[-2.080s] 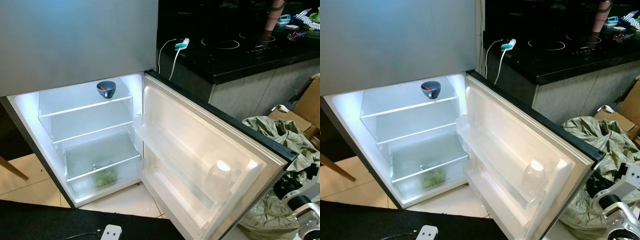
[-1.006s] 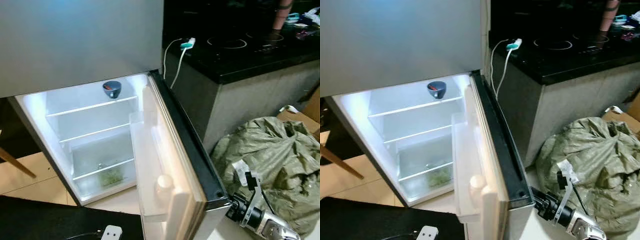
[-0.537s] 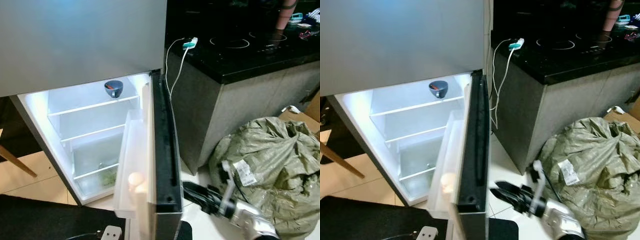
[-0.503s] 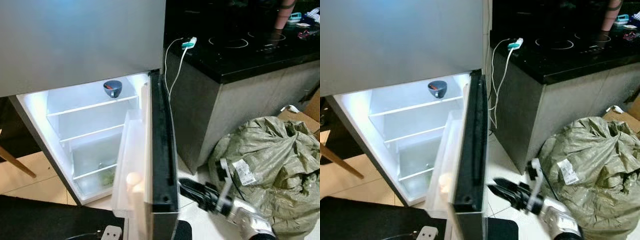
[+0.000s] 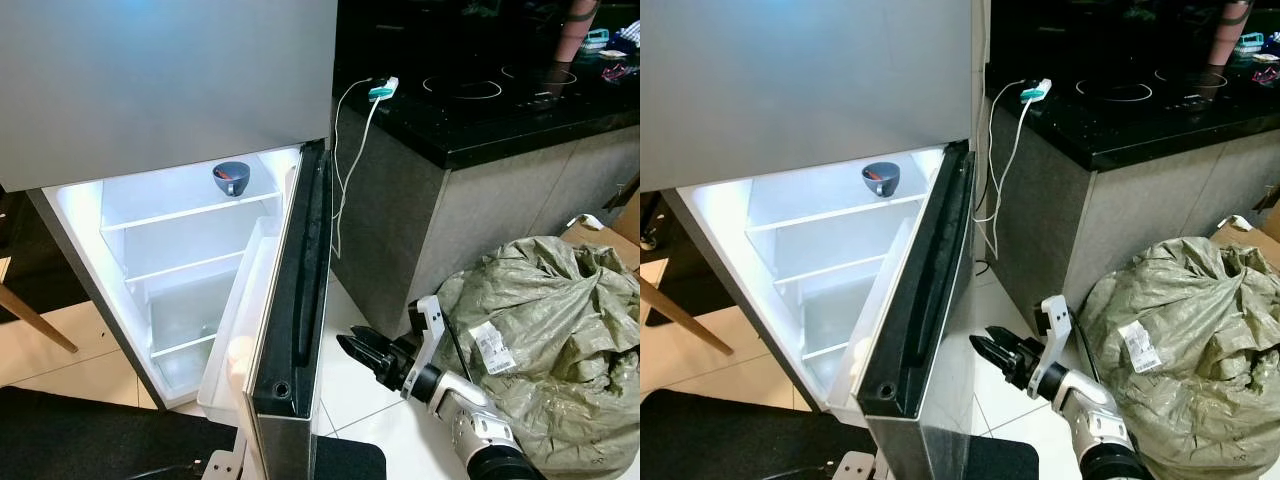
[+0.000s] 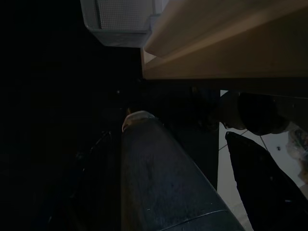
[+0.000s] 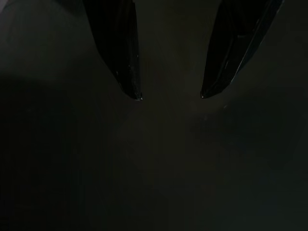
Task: Restocking fridge
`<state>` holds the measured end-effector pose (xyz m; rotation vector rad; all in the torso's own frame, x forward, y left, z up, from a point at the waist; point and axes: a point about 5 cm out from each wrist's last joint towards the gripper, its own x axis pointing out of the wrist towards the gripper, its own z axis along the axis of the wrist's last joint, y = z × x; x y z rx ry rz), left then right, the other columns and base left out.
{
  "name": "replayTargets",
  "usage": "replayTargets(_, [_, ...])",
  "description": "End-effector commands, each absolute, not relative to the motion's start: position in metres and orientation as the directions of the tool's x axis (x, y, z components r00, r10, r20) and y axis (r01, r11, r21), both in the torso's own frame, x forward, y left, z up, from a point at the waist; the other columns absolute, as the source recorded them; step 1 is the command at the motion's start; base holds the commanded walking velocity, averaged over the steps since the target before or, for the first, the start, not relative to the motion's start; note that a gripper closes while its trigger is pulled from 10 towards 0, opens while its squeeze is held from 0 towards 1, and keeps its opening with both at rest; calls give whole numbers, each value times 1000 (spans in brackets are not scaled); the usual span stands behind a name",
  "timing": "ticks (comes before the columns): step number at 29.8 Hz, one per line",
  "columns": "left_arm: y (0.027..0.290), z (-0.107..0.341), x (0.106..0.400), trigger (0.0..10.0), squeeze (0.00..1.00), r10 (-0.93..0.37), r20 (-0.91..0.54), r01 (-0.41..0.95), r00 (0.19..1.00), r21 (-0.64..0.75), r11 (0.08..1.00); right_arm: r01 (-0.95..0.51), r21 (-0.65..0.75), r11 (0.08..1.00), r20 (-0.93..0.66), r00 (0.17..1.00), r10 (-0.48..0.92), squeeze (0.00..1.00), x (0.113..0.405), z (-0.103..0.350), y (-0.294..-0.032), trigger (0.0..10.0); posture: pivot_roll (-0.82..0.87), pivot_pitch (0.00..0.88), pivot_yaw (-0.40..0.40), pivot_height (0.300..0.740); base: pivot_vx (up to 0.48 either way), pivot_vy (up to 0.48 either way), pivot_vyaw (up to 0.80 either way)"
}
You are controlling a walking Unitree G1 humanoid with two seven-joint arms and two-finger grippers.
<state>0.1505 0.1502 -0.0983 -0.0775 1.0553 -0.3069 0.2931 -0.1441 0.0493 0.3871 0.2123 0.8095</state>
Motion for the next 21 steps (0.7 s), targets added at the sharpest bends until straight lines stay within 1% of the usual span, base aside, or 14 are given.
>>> replayTargets(1, [156,-100,146,10000,0,-269,-855,206,443,-195,959,-676,397,621,-62,656,753,0,291,46,-140,10000,-75,21,-2,740,0,0,706])
replayTargets(7, [155,-100,145,10000,0,-271,-855,204,442,-198,959,-679,399,616,-63,650,758,0,289,44,-137,10000,-73,22,-3,740,0,0,706])
replayTargets(21, [156,-101,143,10000,0,-270,-858,203,437,-198,959,-665,383,641,-65,673,737,0,291,45,-139,10000,-76,30,3,740,0,0,706])
